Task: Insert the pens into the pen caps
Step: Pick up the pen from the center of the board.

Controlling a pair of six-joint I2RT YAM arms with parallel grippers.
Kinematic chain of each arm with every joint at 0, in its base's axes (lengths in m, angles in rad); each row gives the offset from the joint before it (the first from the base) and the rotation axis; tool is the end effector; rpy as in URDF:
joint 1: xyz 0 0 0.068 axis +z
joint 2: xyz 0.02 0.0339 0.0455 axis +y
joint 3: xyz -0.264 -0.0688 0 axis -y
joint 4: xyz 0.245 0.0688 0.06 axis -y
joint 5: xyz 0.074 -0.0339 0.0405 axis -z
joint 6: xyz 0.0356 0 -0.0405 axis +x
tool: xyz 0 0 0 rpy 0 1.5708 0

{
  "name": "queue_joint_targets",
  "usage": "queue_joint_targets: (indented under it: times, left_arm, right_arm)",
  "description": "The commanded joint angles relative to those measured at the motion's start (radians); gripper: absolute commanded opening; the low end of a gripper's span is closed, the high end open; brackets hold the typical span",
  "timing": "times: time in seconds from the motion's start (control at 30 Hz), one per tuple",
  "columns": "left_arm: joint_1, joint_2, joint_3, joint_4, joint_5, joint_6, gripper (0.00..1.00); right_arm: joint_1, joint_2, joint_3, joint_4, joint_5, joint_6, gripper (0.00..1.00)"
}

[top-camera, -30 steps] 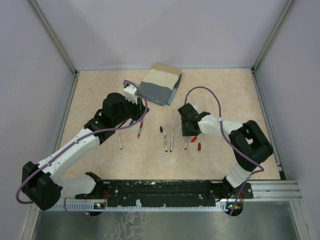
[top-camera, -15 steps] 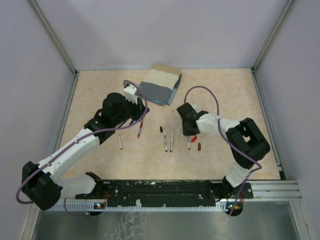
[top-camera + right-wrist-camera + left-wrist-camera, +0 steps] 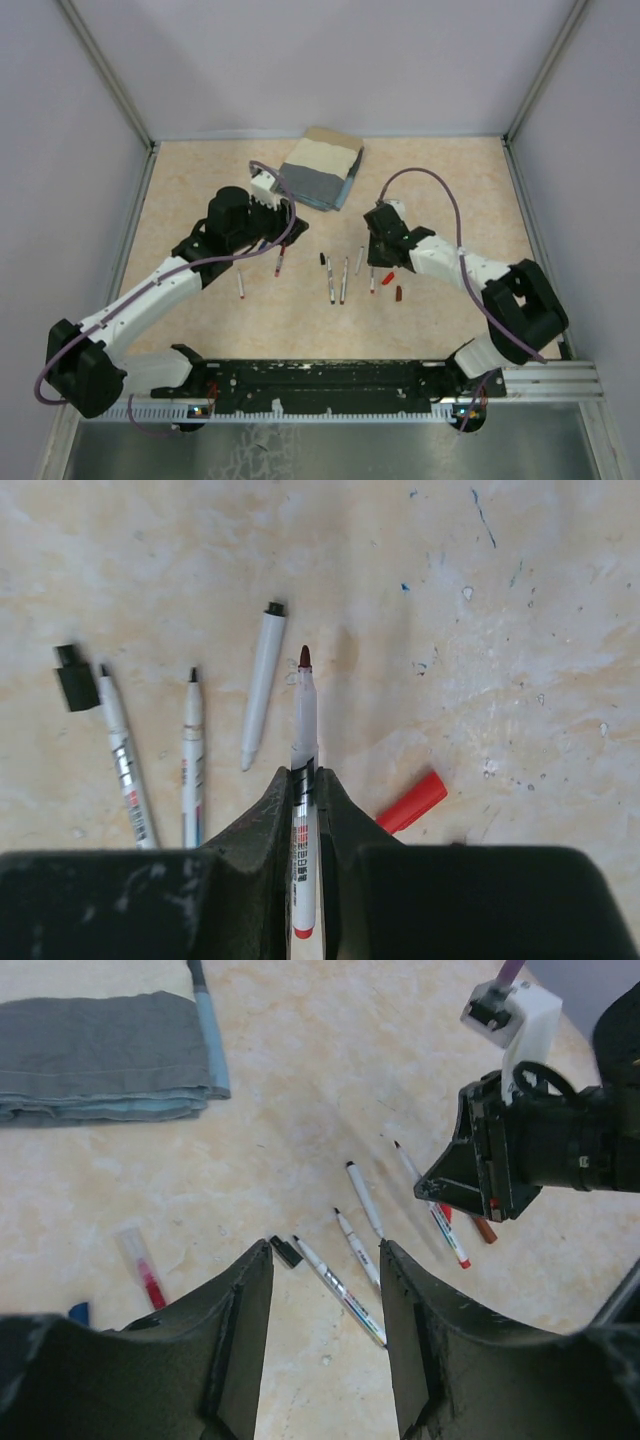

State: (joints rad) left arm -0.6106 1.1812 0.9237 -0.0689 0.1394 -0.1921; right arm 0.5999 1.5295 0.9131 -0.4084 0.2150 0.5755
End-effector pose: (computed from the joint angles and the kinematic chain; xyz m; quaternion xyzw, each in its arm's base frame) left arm 0.2228 -0.1620 0.3183 0.2081 0.7845 -0.2792 0.5131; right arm 0.2521 0.1632 0.1916 0.0172 0.9577 0.0626 0.2804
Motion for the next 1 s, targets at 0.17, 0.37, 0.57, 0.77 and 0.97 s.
queue_joint_targets:
  times: [0.17,0.37,0.57,0.77,0.97]
  left_arm:
    - [-0.035,0.051,-0.088,0.179,0.15,-0.2,0.6]
    - [-0.112,0.115,-0.077,0.242,0.162,-0.254,0.66]
    - [-0.142,0.174,-0.068,0.293,0.189,-0.288,0.67]
    - [-0.157,0.215,-0.05,0.325,0.217,-0.304,0.68]
    - [-0.165,0.24,-0.034,0.343,0.232,-0.315,0.64]
  right_arm:
    - [-0.019,-0.331,-0.186,0.327,-0.127,0.191,0.01]
    - [-0.018,-0.451,-0.279,0.529,-0.23,0.29,0.01]
    - [-0.018,-0.52,-0.344,0.666,-0.259,0.383,0.01]
    - [-0.018,-0.526,-0.369,0.77,-0.314,0.423,0.0]
    - [-0.018,-0.516,-0.377,0.83,-0.365,0.434,0.0]
